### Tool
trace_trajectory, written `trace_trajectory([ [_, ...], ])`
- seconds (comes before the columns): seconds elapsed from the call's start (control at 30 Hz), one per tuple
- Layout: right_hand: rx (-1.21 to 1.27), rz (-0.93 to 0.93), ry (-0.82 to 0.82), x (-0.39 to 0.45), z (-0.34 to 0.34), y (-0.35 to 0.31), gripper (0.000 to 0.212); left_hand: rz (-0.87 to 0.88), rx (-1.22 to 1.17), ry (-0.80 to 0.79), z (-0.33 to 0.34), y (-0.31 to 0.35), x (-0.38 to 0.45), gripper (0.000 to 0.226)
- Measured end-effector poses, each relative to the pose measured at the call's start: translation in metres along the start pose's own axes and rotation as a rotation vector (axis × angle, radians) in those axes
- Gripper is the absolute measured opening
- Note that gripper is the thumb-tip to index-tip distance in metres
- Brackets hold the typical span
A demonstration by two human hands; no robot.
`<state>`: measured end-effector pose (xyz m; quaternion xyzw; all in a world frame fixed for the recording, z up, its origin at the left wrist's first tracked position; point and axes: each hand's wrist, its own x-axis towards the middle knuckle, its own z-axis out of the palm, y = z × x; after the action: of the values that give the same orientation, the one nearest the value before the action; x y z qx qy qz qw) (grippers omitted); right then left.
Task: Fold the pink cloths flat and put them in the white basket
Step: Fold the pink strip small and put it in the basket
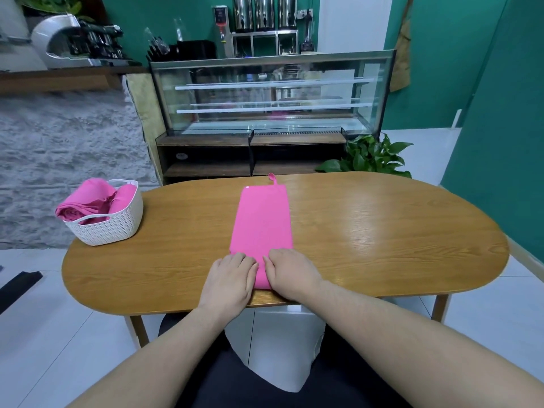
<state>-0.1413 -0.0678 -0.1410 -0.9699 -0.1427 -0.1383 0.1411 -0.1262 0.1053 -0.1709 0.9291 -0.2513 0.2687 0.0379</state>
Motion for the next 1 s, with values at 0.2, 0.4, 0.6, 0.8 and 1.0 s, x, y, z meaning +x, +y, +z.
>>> trace_trajectory([
  [0.2, 0.013, 0.007, -0.002, 0.0, -0.004, -0.003, 0.038, -0.036, 0.009, -0.083, -0.003, -0.001, 0.001, 0.031],
  [0.4, -0.156, -0.151, 0.236, -0.017, 0.015, 0.009, 0.028, -0.281, -0.024, -0.228, -0.014, 0.013, 0.021, 0.034],
  [0.6, -0.124, -0.15, 0.314, -0.004, 0.009, 0.006, 0.035, -0.3, 0.037, -0.26, -0.015, 0.014, 0.023, 0.033],
  [0.8, -0.027, -0.126, 0.146, 0.0, 0.003, 0.005, 0.043, -0.054, 0.094, 0.001, 0.003, -0.004, -0.005, 0.026],
  [1.0, 0.023, -0.006, -0.098, 0.011, -0.009, 0.0, 0.034, -0.026, 0.114, 0.001, -0.004, -0.009, -0.003, 0.034],
])
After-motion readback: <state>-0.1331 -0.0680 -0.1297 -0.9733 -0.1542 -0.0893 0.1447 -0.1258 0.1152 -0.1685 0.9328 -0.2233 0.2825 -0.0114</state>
